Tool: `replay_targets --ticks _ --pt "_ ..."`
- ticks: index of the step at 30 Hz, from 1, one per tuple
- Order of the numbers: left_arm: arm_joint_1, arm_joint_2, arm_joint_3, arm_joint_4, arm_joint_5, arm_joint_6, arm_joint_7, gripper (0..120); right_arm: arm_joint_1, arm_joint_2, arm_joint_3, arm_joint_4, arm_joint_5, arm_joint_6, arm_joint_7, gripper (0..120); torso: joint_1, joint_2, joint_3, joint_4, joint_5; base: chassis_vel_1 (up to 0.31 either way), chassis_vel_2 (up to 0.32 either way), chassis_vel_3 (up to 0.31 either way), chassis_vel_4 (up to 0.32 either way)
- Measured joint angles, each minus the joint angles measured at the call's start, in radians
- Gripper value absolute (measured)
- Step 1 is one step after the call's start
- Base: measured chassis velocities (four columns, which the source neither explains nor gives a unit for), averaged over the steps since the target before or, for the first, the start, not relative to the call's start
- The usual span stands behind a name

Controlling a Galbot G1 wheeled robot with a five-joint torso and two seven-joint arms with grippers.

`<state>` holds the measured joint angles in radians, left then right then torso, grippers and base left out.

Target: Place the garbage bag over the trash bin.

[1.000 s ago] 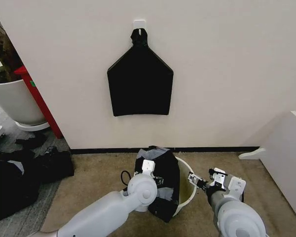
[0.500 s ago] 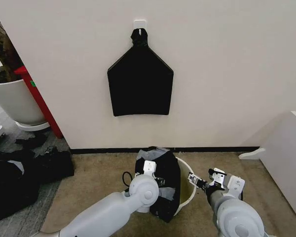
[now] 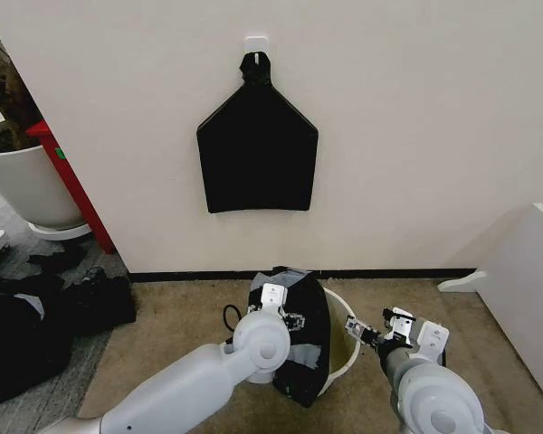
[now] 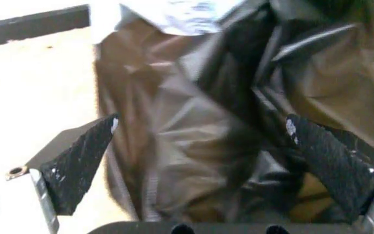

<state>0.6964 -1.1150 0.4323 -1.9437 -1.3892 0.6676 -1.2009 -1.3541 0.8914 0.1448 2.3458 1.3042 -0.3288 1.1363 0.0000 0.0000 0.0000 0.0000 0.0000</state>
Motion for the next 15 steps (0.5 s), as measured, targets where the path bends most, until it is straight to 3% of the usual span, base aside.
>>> replay_targets --ticks 6,15 --pt "0.004 0.033 -0.015 -0.003 -0.019 0.002 0.002 100 0.002 0.004 -0.008 -0.002 0.000 0.000 -0.003 100 0.000 0.000 0.000 0.0001 -0.0003 0.000 0.000 0.000 0.000" --pt "0.006 -0.025 0.002 0.063 -0.023 0.005 0.013 100 0.001 0.011 -0.011 -0.014 -0.004 0.000 -0.003 100 0.000 0.000 0.000 -0.0001 0.0001 0.000 0.000 0.000 0.000"
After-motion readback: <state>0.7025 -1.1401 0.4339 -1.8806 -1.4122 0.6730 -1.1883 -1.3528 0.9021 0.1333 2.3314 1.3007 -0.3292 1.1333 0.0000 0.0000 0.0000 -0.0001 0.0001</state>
